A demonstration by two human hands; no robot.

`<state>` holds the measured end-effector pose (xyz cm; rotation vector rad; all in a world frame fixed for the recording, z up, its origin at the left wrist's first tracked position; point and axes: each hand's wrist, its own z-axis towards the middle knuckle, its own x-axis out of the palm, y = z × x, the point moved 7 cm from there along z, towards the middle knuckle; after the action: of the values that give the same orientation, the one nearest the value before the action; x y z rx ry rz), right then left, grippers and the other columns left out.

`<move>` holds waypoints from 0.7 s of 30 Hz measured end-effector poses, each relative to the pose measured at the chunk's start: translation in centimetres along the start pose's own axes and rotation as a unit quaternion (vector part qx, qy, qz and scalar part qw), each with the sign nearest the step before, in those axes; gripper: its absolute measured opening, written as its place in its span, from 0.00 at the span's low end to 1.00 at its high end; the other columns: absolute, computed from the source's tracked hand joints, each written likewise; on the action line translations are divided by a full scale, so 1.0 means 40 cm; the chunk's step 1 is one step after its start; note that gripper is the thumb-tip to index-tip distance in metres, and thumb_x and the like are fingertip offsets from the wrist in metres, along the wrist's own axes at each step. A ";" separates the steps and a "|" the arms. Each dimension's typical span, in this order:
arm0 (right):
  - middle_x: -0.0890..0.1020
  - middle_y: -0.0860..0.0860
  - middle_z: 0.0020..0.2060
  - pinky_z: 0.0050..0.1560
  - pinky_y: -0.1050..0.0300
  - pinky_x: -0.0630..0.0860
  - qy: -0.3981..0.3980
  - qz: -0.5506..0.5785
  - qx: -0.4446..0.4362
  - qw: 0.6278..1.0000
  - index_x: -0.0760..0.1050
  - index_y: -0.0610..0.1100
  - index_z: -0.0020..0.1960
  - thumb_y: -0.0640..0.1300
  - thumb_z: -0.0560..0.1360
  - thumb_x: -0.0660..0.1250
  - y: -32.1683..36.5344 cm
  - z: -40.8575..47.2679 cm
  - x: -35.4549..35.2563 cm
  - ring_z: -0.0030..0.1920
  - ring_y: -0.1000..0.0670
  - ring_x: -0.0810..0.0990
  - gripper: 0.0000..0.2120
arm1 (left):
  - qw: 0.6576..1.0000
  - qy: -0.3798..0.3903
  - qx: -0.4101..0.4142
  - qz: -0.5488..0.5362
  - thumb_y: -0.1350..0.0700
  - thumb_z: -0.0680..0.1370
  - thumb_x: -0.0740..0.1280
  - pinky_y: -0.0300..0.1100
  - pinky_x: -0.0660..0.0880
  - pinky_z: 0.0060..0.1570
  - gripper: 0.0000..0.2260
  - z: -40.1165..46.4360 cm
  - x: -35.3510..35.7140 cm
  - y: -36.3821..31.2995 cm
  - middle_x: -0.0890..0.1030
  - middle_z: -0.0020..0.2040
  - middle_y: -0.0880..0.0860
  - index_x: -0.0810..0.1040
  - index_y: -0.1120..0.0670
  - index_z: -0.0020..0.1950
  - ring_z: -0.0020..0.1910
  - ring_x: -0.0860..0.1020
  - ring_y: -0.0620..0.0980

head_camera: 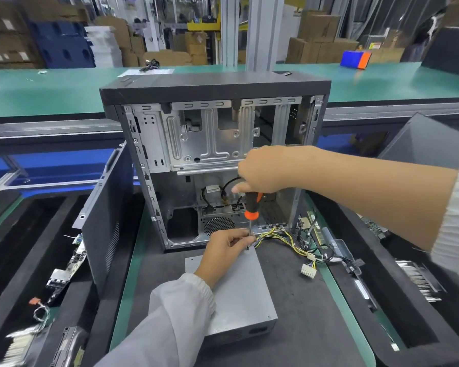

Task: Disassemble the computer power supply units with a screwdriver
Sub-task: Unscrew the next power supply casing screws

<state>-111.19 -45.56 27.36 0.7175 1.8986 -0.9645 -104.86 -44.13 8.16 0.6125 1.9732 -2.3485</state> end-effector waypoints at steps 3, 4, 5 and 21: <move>0.73 0.52 0.42 0.40 0.56 0.66 0.010 0.025 -0.059 0.998 0.71 0.45 0.57 0.53 0.80 0.60 0.005 -0.009 0.008 0.45 0.48 0.72 0.12 | 1.000 0.002 0.003 -0.022 0.58 0.78 0.69 0.40 0.76 0.45 0.05 0.001 -0.002 -0.005 0.85 0.42 0.56 0.85 0.57 0.49 0.39 0.79 0.47; 0.73 0.51 0.47 0.38 0.57 0.64 0.013 0.043 -0.079 0.996 0.71 0.47 0.61 0.49 0.79 0.62 0.011 -0.014 0.008 0.47 0.48 0.71 0.12 | 1.000 0.006 0.003 -0.026 0.59 0.78 0.69 0.37 0.75 0.44 0.05 0.000 -0.001 -0.008 0.84 0.41 0.56 0.85 0.56 0.49 0.38 0.78 0.43; 0.73 0.49 0.51 0.35 0.58 0.63 0.016 0.055 -0.094 0.994 0.70 0.48 0.64 0.44 0.78 0.64 0.016 -0.018 0.007 0.47 0.48 0.71 0.14 | 1.000 0.010 0.004 -0.026 0.59 0.78 0.69 0.39 0.75 0.44 0.05 0.000 0.001 -0.011 0.84 0.41 0.56 0.85 0.54 0.49 0.39 0.78 0.42; 0.75 0.49 0.48 0.46 0.54 0.70 0.013 0.033 -0.065 0.997 0.74 0.44 0.58 0.50 0.78 0.65 0.008 -0.015 0.008 0.50 0.46 0.74 0.12 | 0.999 0.014 0.030 -0.025 0.61 0.81 0.64 0.44 0.76 0.51 0.08 0.003 0.019 -0.027 0.84 0.44 0.57 0.83 0.57 0.46 0.46 0.81 0.51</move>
<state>-111.35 -44.85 27.18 0.7144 1.9294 -0.7873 -105.87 -43.83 8.96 0.6100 1.9576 -2.4493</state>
